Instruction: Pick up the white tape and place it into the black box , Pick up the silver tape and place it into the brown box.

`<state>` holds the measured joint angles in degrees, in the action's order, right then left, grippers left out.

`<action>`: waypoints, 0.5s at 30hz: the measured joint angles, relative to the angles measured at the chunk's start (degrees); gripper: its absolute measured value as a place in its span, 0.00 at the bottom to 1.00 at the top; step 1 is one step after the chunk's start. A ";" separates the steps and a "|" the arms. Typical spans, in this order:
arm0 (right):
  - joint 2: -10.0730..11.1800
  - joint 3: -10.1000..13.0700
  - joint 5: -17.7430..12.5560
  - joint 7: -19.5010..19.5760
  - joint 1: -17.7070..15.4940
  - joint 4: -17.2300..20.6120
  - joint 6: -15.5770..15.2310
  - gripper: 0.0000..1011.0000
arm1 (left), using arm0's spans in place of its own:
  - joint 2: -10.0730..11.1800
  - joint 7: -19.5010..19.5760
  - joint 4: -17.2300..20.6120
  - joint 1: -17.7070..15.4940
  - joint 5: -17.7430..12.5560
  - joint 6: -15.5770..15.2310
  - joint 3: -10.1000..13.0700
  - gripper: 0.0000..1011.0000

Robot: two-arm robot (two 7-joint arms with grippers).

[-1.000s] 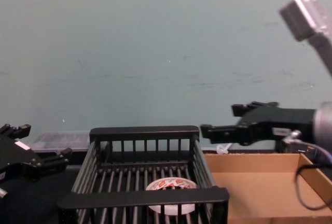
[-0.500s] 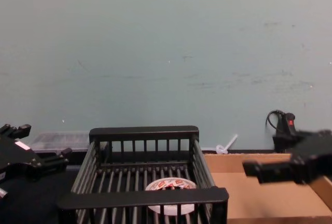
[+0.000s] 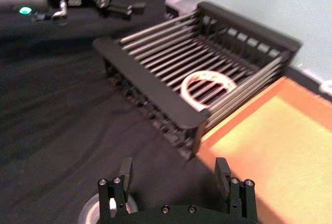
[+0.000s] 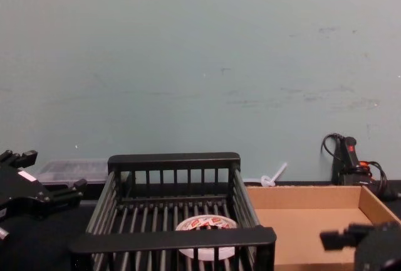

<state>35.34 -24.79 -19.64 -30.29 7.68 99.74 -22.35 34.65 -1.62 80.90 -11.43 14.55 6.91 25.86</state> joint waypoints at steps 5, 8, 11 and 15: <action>0.74 -1.41 -0.49 -0.72 0.27 -0.28 -1.17 0.99 | 0.00 0.00 0.00 0.00 0.00 0.00 0.00 0.99; 1.26 -2.35 -0.73 -1.18 0.49 -0.46 -1.87 0.99 | 0.00 0.00 0.00 0.00 0.00 0.00 0.00 0.99; 1.85 -3.20 -0.95 -1.54 0.65 -0.53 -2.34 0.99 | 0.00 0.00 0.00 0.00 0.00 0.00 0.00 0.99; 2.59 -4.08 -1.21 -1.77 0.90 -0.53 -2.92 0.99 | 0.00 0.00 0.00 0.00 0.00 0.00 0.00 0.99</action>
<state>37.94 -28.86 -20.84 -32.06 8.58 99.21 -25.27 34.65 -1.62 80.90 -11.43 14.55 6.91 25.86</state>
